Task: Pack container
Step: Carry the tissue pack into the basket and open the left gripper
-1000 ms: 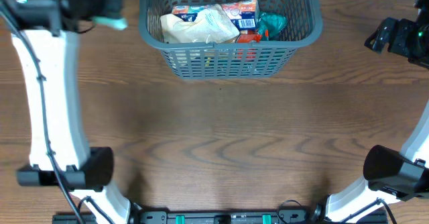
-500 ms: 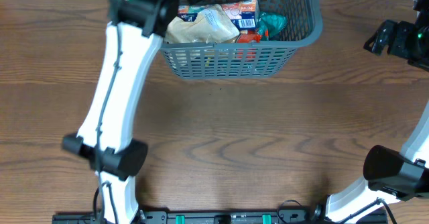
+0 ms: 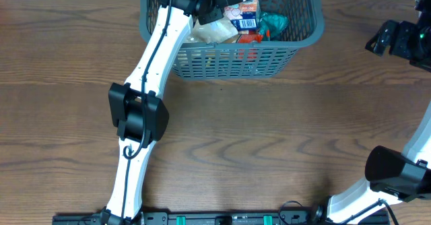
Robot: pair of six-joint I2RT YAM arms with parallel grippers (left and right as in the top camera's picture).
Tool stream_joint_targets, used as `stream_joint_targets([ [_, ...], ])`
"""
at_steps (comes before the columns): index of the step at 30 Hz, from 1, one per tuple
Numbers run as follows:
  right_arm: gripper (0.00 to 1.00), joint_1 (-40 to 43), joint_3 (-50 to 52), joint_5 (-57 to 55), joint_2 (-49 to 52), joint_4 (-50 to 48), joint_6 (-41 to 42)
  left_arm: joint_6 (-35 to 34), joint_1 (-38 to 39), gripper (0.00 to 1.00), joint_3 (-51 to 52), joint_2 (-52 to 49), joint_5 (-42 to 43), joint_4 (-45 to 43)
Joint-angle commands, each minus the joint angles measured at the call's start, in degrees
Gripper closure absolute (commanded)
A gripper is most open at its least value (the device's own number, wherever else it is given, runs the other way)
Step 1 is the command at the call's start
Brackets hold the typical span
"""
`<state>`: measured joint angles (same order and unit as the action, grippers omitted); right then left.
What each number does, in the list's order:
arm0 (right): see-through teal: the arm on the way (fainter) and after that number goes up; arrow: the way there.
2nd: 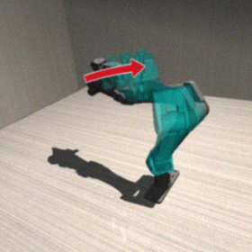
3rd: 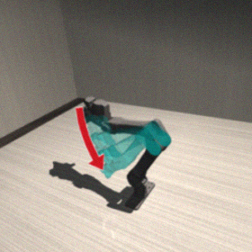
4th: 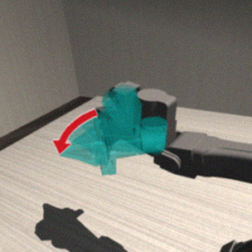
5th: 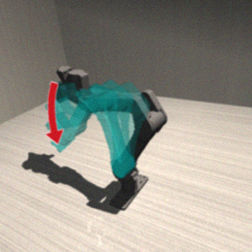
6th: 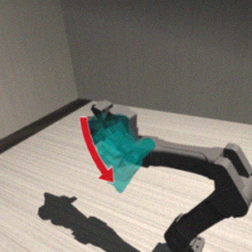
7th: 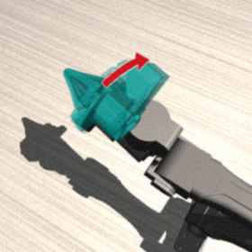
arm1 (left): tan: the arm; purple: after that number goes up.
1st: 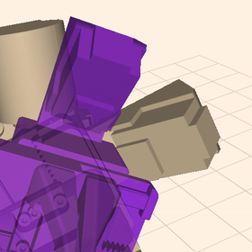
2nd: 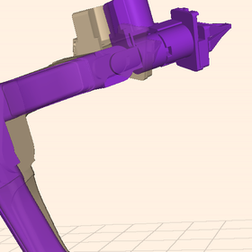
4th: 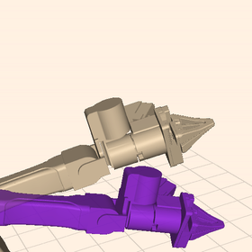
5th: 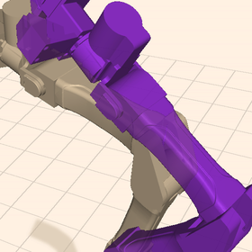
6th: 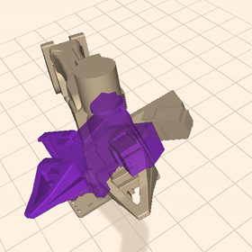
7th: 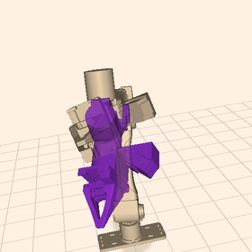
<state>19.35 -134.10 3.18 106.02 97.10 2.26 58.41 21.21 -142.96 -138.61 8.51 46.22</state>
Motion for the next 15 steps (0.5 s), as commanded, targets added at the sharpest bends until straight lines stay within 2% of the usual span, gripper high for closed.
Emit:
stream_joint_targets([
  [1, 0.01, -0.7, 0.0, 0.3, 0.5, 0.2, -1.1, -0.5, -0.9, 0.59, -0.6, -0.2, -1.9, 0.2],
  [3, 0.01, -0.7, 0.0, 0.3, 0.5, 0.2, -1.1, -2.6, -1.1, 0.42, -0.6, -0.1, -1.9, -0.5],
  [5, 0.01, -0.7, 0.0, 0.3, 0.5, 0.2, -1.1, -4.2, -1.0, 0.17, -0.6, 0.5, -1.8, -0.9],
  [6, 0.01, -0.7, 0.0, 0.3, 0.5, 0.2, -1.1, -4.7, -1.0, 0.11, -0.6, 0.8, -1.6, -1.1],
  [10, 0.01, -0.7, 0.0, 0.3, 0.5, -0.9, -1.1, -9.0, -1.0, 0.04, -0.6, 4.5, -1.7, -1.7],
  [15, 0.01, -0.7, 0.0, 4.3, 0.5, -9.4, 0.2, -22.4, -2.8, 0.01, -0.6, 12.5, -2.1, 2.1],
])
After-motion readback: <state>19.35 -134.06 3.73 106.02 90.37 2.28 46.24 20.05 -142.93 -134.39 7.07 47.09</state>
